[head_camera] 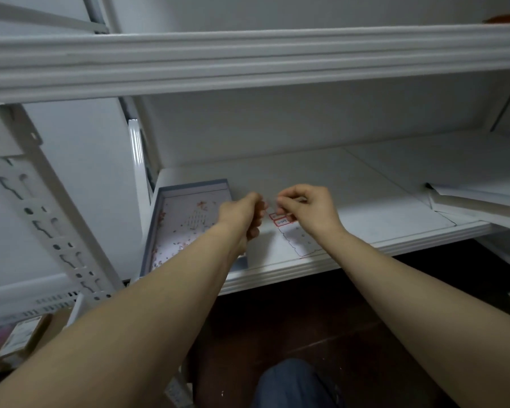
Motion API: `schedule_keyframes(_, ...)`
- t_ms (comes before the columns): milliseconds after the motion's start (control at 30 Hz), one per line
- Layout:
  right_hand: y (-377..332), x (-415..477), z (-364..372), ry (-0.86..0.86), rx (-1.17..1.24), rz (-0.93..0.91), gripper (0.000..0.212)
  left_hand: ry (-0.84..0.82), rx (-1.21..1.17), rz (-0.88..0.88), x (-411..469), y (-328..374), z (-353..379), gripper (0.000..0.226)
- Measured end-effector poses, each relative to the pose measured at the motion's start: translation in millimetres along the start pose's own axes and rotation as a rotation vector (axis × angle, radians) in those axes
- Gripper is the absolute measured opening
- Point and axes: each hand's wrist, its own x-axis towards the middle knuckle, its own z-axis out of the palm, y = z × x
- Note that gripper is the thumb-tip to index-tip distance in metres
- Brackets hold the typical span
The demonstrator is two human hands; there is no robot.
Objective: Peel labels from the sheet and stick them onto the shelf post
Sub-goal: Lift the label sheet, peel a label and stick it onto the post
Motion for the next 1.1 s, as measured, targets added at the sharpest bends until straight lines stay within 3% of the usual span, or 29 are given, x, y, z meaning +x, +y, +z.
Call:
schedule_keyframes(133,-1,-4,11,0.004,-0.385,-0.425,0.01,-0.026,-0.062,-0.009,-5,6,-9,0.022)
schedule_keyframes(267,-10,-12,20,0.013,-0.361,-0.549,0.017,0.043,-0.061,0.045,-13,11,-21,0.02)
schedule_keyframes(333,-17,-17,22,0.046,-0.294,-0.48,0.017,0.053,-0.067,0.078,-18,15,-29,0.02)
schedule_keyframes(467,-34,-18,22,0.089,-0.055,-0.146,0.024,0.033,-0.055,0.116,-28,22,-45,0.016)
schedule_keyframes(633,-69,-21,28,-0.028,0.12,0.102,0.017,-0.025,-0.062,0.123,-41,31,-59,0.021)
schedule_keyframes(767,-87,-29,34,-0.07,0.105,0.106,0.016,-0.03,-0.024,0.172,-56,37,-70,0.027)
schedule_keyframes(1100,-126,-42,51,-0.148,0.022,-0.082,0.016,0.027,0.014,0.269,-86,58,-103,0.035)
